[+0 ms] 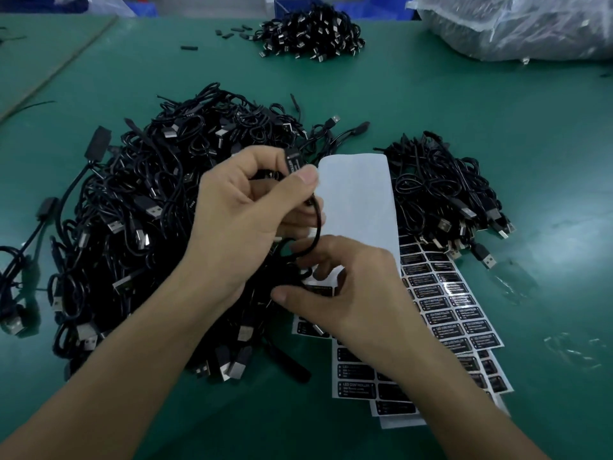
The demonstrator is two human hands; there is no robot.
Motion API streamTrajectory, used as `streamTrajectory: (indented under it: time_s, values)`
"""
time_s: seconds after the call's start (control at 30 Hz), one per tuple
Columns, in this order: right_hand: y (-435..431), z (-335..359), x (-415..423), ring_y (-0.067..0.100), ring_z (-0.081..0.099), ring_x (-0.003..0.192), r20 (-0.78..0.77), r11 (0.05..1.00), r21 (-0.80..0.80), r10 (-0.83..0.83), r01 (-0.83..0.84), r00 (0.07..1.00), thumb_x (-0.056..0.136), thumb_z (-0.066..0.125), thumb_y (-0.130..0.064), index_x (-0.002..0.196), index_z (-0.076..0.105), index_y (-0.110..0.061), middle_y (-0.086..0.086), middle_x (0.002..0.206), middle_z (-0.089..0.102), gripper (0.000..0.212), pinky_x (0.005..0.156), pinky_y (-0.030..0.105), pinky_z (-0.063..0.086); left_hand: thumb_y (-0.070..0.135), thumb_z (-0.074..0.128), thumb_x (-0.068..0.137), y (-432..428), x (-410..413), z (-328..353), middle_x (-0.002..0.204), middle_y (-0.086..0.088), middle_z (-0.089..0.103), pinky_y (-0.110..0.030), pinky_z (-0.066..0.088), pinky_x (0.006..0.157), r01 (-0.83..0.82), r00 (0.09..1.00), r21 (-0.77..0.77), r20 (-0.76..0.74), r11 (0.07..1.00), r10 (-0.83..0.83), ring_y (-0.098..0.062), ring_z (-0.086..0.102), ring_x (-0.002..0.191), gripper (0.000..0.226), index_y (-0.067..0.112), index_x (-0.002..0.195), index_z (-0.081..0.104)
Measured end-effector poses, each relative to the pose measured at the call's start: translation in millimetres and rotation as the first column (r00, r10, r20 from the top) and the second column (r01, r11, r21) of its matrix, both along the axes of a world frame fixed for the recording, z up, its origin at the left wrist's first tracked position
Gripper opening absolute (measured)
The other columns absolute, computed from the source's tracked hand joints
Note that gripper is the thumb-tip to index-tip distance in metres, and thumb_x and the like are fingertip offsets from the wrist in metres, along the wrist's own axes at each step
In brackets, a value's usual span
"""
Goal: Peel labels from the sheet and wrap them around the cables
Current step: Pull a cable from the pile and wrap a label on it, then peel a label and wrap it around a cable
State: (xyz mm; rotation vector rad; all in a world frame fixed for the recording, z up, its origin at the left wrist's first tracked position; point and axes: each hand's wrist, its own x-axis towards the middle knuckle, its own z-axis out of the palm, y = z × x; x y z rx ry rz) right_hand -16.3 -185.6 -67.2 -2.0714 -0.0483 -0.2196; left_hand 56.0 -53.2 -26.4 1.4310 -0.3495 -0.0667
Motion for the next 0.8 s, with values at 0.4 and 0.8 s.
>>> streamTrajectory:
  time_s: [0.4, 0.8]
  values:
    - [3.3, 9.1, 0.7, 0.040, 0.062, 0.077, 0.054, 0.942, 0.336, -0.022, 0.002, 0.998, 0.096, 0.057, -0.022, 0.088, 0.058, -0.027, 0.009, 0.084, 0.068, 0.009, 0.063, 0.055, 0.052, 0.038, 0.042, 0.107, 12.0, 8.9, 11.7, 0.066, -0.006, 0.073, -0.025, 0.056, 0.050, -0.157, 0.962, -0.314, -0.265, 0.936, 0.072, -0.021, 0.075, 0.065, 0.028, 0.019, 0.090, 0.054]
    - [-109.6, 68.1, 49.0, 0.027, 0.064, 0.088, 0.127, 0.811, -0.204, -0.534, 0.549, 0.836, 0.091, 0.065, -0.026, 0.120, 0.055, -0.029, 0.005, 0.083, 0.070, 0.030, 0.070, 0.027, 0.047, 0.020, 0.057, 0.101, 9.1, 16.1, -11.3, 0.066, -0.001, 0.071, -0.020, 0.048, 0.046, 0.031, 0.976, 0.208, -0.219, 0.978, 0.016, -0.011, 0.063, 0.054, 0.018, 0.015, 0.084, 0.062]
